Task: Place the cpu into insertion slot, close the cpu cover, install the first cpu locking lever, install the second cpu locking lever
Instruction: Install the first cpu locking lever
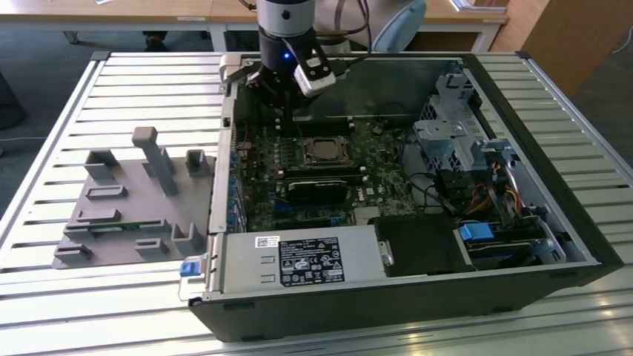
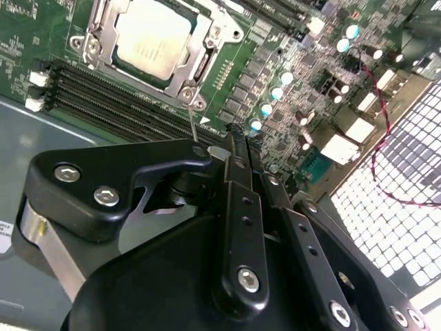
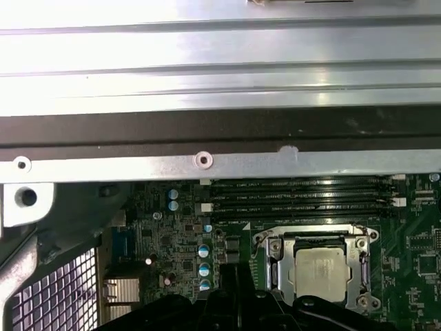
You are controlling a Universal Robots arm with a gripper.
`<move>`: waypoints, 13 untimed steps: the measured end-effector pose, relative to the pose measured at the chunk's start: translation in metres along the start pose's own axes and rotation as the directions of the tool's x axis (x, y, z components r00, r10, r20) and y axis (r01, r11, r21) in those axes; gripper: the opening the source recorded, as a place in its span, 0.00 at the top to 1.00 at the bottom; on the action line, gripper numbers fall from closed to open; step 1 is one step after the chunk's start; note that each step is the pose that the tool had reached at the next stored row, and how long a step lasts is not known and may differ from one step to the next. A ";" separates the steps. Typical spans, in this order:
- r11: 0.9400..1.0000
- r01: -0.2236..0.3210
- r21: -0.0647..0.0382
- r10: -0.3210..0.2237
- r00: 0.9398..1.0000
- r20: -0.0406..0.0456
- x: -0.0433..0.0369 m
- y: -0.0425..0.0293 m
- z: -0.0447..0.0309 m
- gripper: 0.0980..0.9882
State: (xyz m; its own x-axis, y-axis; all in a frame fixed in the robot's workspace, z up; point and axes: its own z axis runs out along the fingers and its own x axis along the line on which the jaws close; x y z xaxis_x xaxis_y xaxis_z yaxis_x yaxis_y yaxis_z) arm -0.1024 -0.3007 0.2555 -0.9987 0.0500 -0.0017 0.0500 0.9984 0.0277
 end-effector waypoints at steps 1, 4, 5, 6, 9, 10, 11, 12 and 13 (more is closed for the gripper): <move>1.000 0.000 -0.007 0.000 1.000 0.000 0.0001 0.0000 0.0000 0.94; 1.000 0.001 -0.022 -0.001 1.000 -0.001 0.0004 0.0000 0.0001 0.94; 1.000 0.001 -0.026 -0.001 1.000 -0.001 0.0005 0.0000 0.0001 0.94; 1.000 0.001 -0.029 -0.001 1.000 -0.002 0.0005 0.0000 0.0001 0.94; 0.999 0.002 -0.032 -0.002 1.000 -0.002 0.0004 0.0001 0.0002 0.94; 0.999 0.003 -0.032 -0.003 1.000 -0.002 0.0003 0.0001 0.0002 0.94; 0.999 0.003 -0.033 -0.003 1.000 -0.002 0.0003 0.0002 0.0002 0.94; 0.999 0.003 -0.033 -0.003 1.000 -0.002 0.0002 0.0003 0.0002 0.94; 0.999 0.004 -0.033 -0.004 1.000 -0.002 0.0000 0.0004 0.0001 0.94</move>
State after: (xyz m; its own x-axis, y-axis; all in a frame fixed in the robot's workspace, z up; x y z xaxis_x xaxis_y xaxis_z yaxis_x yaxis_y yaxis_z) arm -0.1024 -0.3003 0.2554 -0.9989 0.0462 0.0001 0.0461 0.9971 0.0607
